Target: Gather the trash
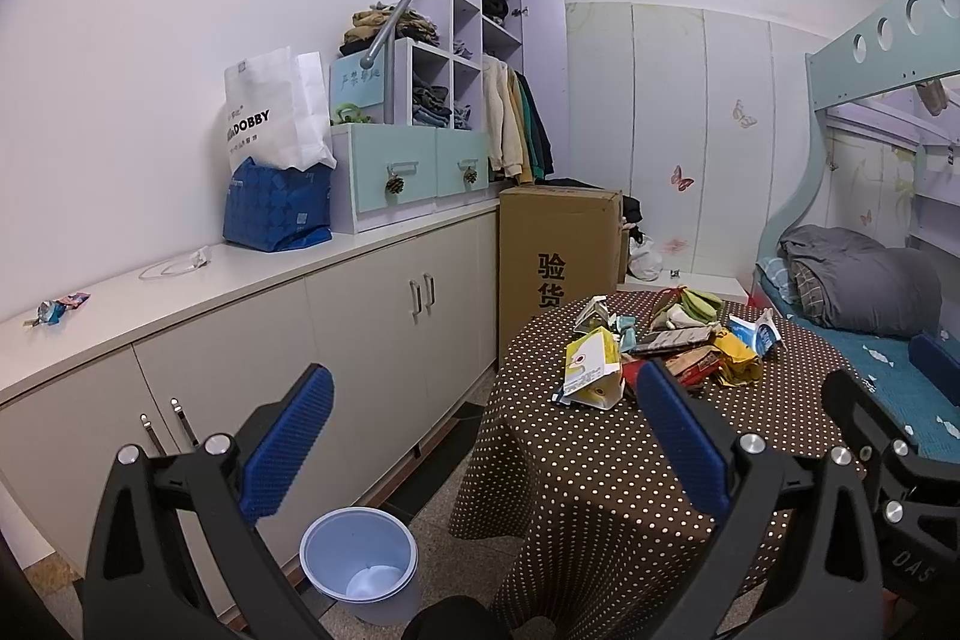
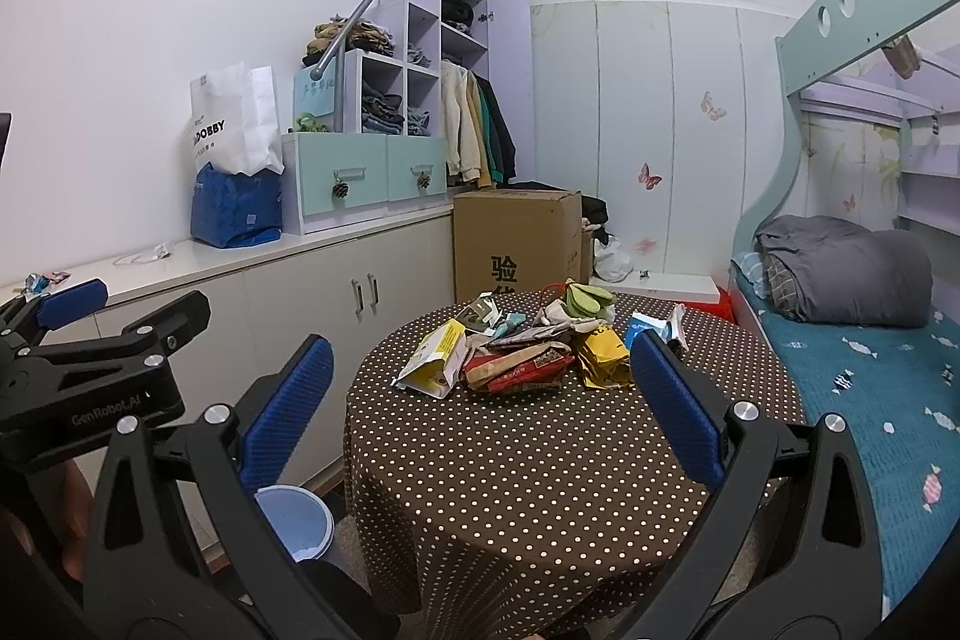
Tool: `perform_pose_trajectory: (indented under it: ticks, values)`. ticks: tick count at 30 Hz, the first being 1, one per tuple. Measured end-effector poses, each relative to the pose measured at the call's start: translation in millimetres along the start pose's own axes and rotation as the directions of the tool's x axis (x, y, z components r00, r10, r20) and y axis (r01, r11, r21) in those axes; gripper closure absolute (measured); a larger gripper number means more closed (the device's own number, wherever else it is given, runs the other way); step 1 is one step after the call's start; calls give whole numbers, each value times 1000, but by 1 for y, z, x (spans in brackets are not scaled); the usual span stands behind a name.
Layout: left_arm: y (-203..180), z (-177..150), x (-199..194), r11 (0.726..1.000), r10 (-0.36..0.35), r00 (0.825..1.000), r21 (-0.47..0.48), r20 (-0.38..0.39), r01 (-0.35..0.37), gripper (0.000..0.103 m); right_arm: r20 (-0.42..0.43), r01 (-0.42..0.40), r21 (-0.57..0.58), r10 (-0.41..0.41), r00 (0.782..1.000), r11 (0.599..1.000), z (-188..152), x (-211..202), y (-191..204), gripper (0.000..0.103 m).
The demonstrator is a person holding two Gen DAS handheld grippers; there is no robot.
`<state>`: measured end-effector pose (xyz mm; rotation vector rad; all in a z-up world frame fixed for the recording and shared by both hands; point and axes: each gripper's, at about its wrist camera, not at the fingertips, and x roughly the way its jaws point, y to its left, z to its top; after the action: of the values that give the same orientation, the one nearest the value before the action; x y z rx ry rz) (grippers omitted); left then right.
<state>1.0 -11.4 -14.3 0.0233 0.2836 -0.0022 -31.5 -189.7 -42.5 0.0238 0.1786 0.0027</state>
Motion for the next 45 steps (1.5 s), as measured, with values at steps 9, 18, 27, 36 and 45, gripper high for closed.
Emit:
perform_pose_trajectory:
  ticks: [9,18,27,36,45]
  values:
    - [5,-1,1,1000,1,1000,-1,-5,-1,4,-12,-5,4,5,1000,1000,1,0,-3,6]
    - [5,-1,1,1000,2,1000,-1,-7,-2,4,-16,-7,8,8,1000,1000,1,-1,-2,6]
    - [7,-3,1,1000,4,1000,0,-10,-4,4,-22,-11,10,11,1000,1000,2,0,-2,6]
    - [9,0,6,1000,13,1000,4,-27,-13,4,-56,-35,50,37,998,998,2,7,-6,6]
    - [6,-2,23,999,34,997,15,-64,-33,4,-92,-36,51,40,995,998,1,21,-9,6]
